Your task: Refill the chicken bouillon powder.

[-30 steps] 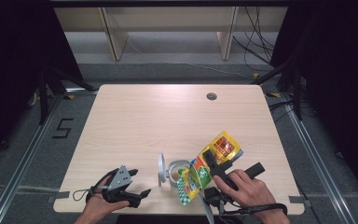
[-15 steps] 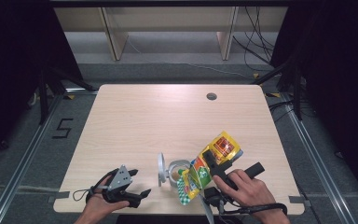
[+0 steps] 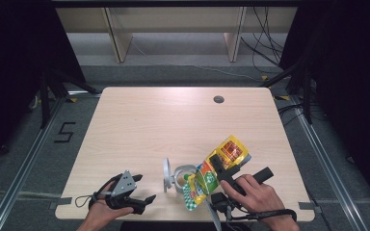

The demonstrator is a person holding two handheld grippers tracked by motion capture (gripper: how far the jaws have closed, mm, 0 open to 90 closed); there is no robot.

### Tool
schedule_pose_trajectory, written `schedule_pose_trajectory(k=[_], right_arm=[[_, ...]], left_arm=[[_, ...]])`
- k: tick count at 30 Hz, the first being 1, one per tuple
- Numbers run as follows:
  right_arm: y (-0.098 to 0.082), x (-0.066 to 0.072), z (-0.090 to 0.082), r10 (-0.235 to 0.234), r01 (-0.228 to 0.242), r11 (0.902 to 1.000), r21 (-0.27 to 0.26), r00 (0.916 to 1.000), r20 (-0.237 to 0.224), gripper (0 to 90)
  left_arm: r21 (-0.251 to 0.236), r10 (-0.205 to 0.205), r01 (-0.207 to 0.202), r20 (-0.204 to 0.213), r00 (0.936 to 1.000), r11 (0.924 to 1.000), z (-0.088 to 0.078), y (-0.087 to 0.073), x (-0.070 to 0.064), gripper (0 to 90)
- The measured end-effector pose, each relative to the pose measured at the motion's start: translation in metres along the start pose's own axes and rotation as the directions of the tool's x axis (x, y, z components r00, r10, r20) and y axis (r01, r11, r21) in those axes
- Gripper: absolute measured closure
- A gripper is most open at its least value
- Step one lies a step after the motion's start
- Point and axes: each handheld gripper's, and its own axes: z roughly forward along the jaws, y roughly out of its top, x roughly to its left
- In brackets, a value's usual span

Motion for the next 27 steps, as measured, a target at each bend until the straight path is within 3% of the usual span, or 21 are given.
schedule_pose_trajectory(k=[1,2,3,9,10,11,14,15,17,21,22,27], right_arm=[[0.0006,0.0016,-0.0006,0.037,-0.037,0.9993,0.008,0.9993,0.001,47.2],[0.0001,-0.0004,0.0008,-0.013,0.013,0.9999,0.007,0.9999,-0.003,47.2],[0.001,0.0004,0.0008,-0.024,0.024,0.9996,0.018,0.9997,-0.009,47.3],[-0.0004,0.0002,0.0012,-0.011,0.011,0.9999,0.006,0.9999,-0.007,47.4],[-0.0006,0.0002,0.0013,-0.014,0.014,0.9999,0.007,0.9999,-0.005,47.4],[-0.001,-0.0003,0.0008,-0.022,0.023,0.9997,0.012,0.9997,-0.007,47.4],[-0.002,-0.001,-0.0004,-0.013,0.013,0.9998,0.014,0.9999,0.002,47.4],[-0.0027,0.0022,-0.0014,0.039,-0.039,0.999,0.023,0.9993,0.0,47.4],[-0.0025,-0.0011,-0.0006,-0.023,0.023,0.9995,0.022,0.9997,-0.004,47.4],[-0.003,-0.0009,-0.0007,-0.019,0.019,0.9997,0.016,0.9998,-0.002,47.5],[-0.0021,0.0011,-0.0015,0.017,-0.016,0.9995,0.027,0.9998,-0.009,47.4],[-0.0037,-0.0027,-0.001,-0.032,0.032,0.9994,0.011,0.9995,-0.003,47.4]], left_arm=[[-0.003,-0.009,0.009,0.001,1.0,1.0,-0.0001,-0.0002,-0.0005,16.7],[-0.002,-0.01,0.01,0.0,0.9999,0.9999,-0.0001,-0.0006,-0.0007,16.7],[0.004,-0.01,0.01,0.004,0.9999,0.9999,-0.0002,-0.0007,-0.0007,16.7],[-0.002,-0.012,0.012,0.0,0.9999,0.9999,0.0,-0.0005,-0.0006,16.7],[0.0,0.011,-0.011,-0.005,0.9999,0.9999,-0.0002,-0.0001,0.0008,16.7],[0.0,-0.004,0.004,-0.006,1.0,1.0,0.0001,-0.0004,0.0,16.7],[-0.002,0.016,-0.016,-0.003,0.9999,0.9999,-0.0004,0.0,0.001,16.7],[-0.002,0.012,-0.012,-0.001,0.9999,0.9999,-0.0002,0.0002,0.0008,16.7],[-0.004,0.007,-0.007,-0.007,1.0,1.0,0.0001,-0.0001,0.0003,16.7],[-0.002,0.006,-0.006,-0.003,1.0,1.0,-0.0003,0.0001,0.0007,16.7],[-0.001,0.014,-0.014,-0.002,0.9999,0.9999,-0.0005,0.0003,0.0013,16.7],[0.001,0.008,-0.008,-0.004,1.0,1.0,-0.0001,-0.0001,0.0006,16.7]])
